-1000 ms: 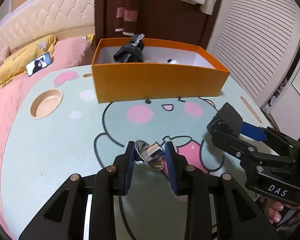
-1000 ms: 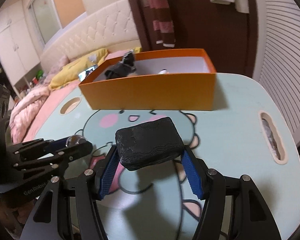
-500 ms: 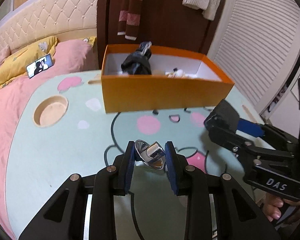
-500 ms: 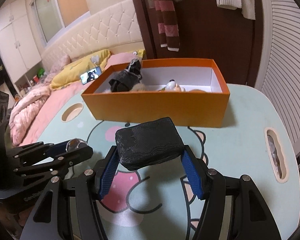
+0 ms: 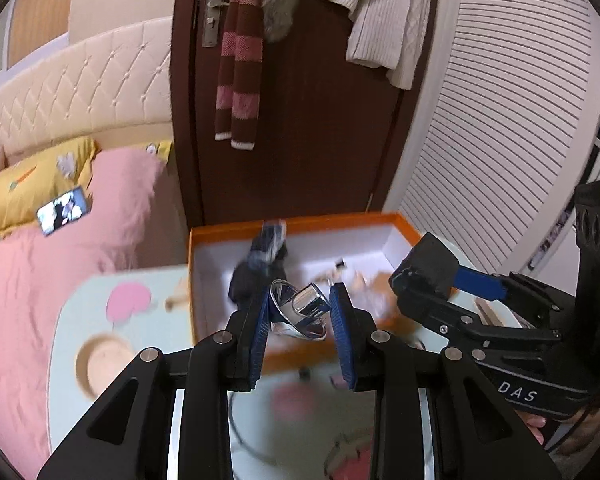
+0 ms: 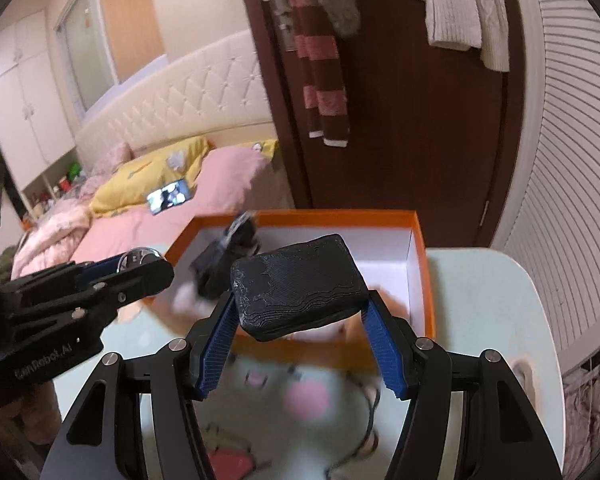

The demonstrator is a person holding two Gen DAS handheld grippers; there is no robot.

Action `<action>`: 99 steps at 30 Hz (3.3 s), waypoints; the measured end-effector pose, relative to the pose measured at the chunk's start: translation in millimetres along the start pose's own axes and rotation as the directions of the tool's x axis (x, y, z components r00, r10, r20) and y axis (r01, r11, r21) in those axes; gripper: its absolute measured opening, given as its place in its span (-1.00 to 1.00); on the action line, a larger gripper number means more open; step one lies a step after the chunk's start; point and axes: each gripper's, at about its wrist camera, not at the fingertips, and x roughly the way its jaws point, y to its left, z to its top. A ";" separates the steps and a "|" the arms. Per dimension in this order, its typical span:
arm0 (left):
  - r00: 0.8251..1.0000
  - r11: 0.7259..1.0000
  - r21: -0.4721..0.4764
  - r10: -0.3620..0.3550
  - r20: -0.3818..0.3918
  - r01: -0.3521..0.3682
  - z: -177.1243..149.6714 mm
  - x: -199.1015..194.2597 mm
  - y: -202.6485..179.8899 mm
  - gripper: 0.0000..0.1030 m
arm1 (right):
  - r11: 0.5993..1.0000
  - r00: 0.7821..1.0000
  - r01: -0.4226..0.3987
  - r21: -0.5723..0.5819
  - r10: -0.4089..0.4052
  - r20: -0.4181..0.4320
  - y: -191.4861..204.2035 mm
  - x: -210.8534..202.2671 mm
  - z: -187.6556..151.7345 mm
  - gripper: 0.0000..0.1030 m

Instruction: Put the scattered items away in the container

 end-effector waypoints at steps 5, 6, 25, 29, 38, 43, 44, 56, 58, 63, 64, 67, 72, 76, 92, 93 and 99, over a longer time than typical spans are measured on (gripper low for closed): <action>0.997 0.998 -0.047 -0.038 -0.070 0.035 9.9 44.4 9.6 -0.39 | 0.999 0.998 0.039 0.004 -0.039 -0.045 -9.6 34.9 12.9 0.22; 0.997 0.998 -0.054 -0.034 -0.076 0.030 10.3 49.1 10.7 -0.39 | 0.999 0.998 0.039 0.010 -0.038 -0.059 -11.6 41.3 13.9 0.22; 0.994 0.997 0.006 0.075 -0.075 -0.074 -10.8 54.0 25.2 0.52 | 0.996 0.993 0.063 -0.068 -0.069 -0.096 -16.3 57.8 4.1 0.48; 0.994 0.997 0.007 0.072 -0.080 -0.072 -13.3 51.2 23.4 0.52 | 0.990 0.986 0.076 -0.116 -0.092 -0.140 -11.6 59.5 -0.9 0.47; 0.994 0.997 -0.015 0.071 -0.083 -0.073 -22.7 40.4 17.1 0.52 | 0.996 0.981 0.023 -0.083 -0.038 -0.189 -12.7 52.9 -5.1 0.48; 0.998 0.997 -0.063 0.038 -0.056 -0.042 -20.1 31.8 20.7 0.52 | 0.998 0.983 0.036 -0.055 -0.046 -0.176 -8.8 46.8 -1.9 0.48; 0.999 0.997 -0.078 0.025 -0.042 -0.028 -19.2 26.6 21.2 0.52 | 0.998 0.985 0.038 -0.053 -0.046 -0.164 -6.9 43.6 -0.3 0.48; 0.995 0.988 -0.127 0.079 -0.062 -0.086 -36.9 -11.5 32.4 0.53 | 0.993 0.987 0.061 -0.097 -0.075 -0.142 17.7 24.5 -1.6 0.54; 0.994 0.987 -0.129 0.084 -0.064 -0.092 -39.8 -14.0 33.0 0.53 | 0.992 0.986 0.070 -0.102 -0.085 -0.143 20.9 22.8 -3.0 0.54; 0.995 0.988 -0.131 0.078 -0.055 -0.084 -49.4 -25.7 31.0 0.53 | 0.991 0.988 0.079 -0.105 -0.092 -0.128 27.1 10.9 -5.9 0.54; 0.995 0.988 -0.129 0.079 -0.054 -0.086 -51.5 -28.0 30.6 0.53 | 0.991 0.988 0.083 -0.107 -0.096 -0.124 28.2 8.0 -7.5 0.54; 0.995 0.988 -0.126 0.082 -0.058 -0.089 -60.0 -34.3 29.1 0.53 | 0.991 0.989 0.088 -0.105 -0.100 -0.111 29.8 -2.4 -14.9 0.54; 0.995 0.986 -0.152 0.053 -0.081 -0.065 -83.1 -43.7 29.8 0.53 | 0.995 0.988 0.072 -0.072 -0.081 -0.133 27.2 -16.1 -37.4 0.54; 0.989 0.982 -0.172 0.060 -0.134 -0.082 -102.5 -30.7 29.8 0.53 | 0.990 0.978 0.112 -0.080 -0.124 -0.168 22.5 -11.6 -59.8 0.54; 0.948 0.957 -0.098 0.251 -0.195 -0.274 -131.7 2.6 30.7 0.90 | 0.972 0.949 0.232 -0.027 -0.232 -0.211 5.2 12.0 -105.3 0.99; 0.943 0.952 -0.110 0.260 -0.208 -0.287 -131.4 4.0 33.3 0.99 | 0.972 0.950 0.232 -0.027 -0.232 -0.210 3.9 12.5 -105.0 0.99; 0.939 0.945 -0.125 0.272 -0.211 -0.301 -132.2 7.7 39.8 0.99 | 0.972 0.954 0.231 -0.032 -0.233 -0.191 3.1 13.1 -106.1 0.99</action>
